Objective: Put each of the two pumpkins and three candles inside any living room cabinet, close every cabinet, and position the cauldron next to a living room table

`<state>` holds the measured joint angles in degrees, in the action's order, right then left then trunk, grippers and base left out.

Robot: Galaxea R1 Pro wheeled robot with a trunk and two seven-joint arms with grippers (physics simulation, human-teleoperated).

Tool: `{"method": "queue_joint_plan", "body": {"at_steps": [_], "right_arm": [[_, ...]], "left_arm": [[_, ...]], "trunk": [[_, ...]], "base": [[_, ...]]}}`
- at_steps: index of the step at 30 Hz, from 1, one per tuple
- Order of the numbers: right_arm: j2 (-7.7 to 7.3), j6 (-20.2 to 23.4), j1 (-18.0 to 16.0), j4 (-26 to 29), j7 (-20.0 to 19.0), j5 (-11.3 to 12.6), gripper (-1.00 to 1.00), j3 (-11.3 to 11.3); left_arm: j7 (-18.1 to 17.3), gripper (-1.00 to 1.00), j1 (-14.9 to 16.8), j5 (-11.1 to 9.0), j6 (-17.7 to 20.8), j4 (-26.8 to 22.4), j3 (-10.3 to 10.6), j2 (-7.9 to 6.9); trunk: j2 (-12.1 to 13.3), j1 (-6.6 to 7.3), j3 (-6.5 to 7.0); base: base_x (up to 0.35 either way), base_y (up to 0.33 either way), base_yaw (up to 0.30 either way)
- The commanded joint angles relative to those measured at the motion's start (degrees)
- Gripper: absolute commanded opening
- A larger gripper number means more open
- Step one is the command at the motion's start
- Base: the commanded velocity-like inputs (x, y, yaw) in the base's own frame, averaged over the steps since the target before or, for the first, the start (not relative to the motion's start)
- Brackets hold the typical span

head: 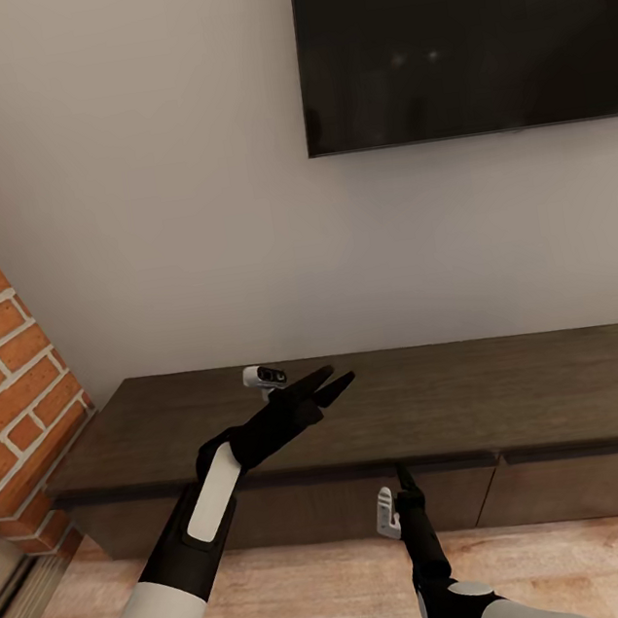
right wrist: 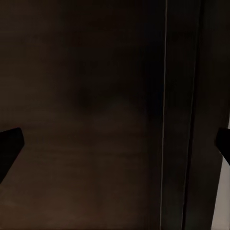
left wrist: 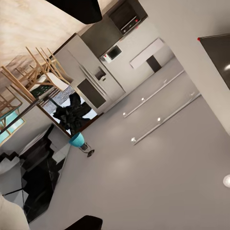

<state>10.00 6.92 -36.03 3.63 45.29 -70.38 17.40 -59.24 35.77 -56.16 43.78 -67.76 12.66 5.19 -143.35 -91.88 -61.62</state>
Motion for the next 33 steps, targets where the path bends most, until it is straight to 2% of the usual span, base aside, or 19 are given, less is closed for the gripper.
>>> {"method": "queue_joint_plan", "body": {"at_steps": [1, 18, 23, 33], "right_arm": [[0.00, 0.0, 0.0, 0.0, 0.0, 0.0, 1.00, 0.0], [0.00, 0.0, 0.1, 0.2, -0.1, 0.2, 1.00, -0.1], [0.00, 0.2, 0.1, 0.2, -2.0, 0.4, 1.00, -0.2], [0.00, 0.4, 0.1, 0.2, -2.4, 0.4, 1.00, -0.2]], "left_arm": [[0.0, 1.00, 0.0, 0.0, 0.0, 0.0, 0.0, 0.00], [0.0, 1.00, 0.0, 0.0, 0.0, 0.0, 0.0, 0.00], [0.0, 1.00, 0.0, 0.0, 0.0, 0.0, 0.0, 0.00], [0.0, 1.00, 0.0, 0.0, 0.0, 0.0, 0.0, 0.00]], "trunk": [[0.0, 0.00, 0.00], [0.0, 0.00, 0.00], [0.0, 0.00, 0.00], [0.0, 0.00, 0.00]], "base": [[0.000, 0.000, 0.000], [0.000, 0.000, 0.000], [0.061, 0.000, 0.000], [0.046, 0.000, 0.000]]}}
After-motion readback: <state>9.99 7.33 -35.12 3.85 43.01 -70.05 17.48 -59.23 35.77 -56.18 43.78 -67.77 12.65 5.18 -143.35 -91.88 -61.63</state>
